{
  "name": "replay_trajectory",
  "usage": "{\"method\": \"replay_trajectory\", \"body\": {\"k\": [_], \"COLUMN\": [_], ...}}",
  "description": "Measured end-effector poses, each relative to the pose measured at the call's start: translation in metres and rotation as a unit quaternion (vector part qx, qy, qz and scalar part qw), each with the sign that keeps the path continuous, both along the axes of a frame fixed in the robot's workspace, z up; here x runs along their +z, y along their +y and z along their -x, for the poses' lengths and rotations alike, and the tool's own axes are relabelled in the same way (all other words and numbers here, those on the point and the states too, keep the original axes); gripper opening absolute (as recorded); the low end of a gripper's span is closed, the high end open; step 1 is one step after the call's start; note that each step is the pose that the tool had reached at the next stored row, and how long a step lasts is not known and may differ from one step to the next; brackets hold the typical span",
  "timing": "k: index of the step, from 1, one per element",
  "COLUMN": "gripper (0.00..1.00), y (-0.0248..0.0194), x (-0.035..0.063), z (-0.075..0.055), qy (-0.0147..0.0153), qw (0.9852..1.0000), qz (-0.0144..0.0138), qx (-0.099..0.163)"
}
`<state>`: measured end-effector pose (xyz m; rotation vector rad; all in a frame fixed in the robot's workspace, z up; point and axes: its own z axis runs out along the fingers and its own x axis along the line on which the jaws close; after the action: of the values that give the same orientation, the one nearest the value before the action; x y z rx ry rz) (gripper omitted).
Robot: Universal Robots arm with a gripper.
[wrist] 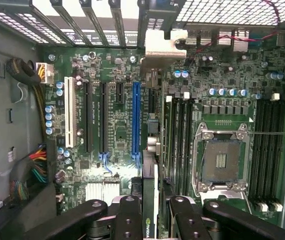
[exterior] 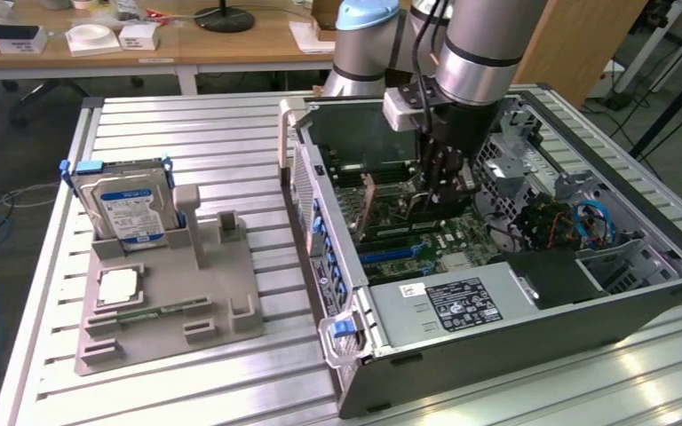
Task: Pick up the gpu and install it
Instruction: 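Insert the gpu into the slot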
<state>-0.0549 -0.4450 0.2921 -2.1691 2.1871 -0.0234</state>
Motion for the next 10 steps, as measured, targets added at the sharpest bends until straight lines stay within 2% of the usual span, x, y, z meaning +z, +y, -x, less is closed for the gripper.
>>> {"method": "replay_trajectory", "body": {"k": [3,10], "gripper": [0.26,0.26], "y": [-0.0002,-0.0043], "x": [-0.0024,-0.0071], "z": [0.0021,0.0044], "qy": [-0.0014,-0.0016], "qw": [1.0,1.0], "qz": [0.0005,0.0007], "qx": [0.0,0.0]}}
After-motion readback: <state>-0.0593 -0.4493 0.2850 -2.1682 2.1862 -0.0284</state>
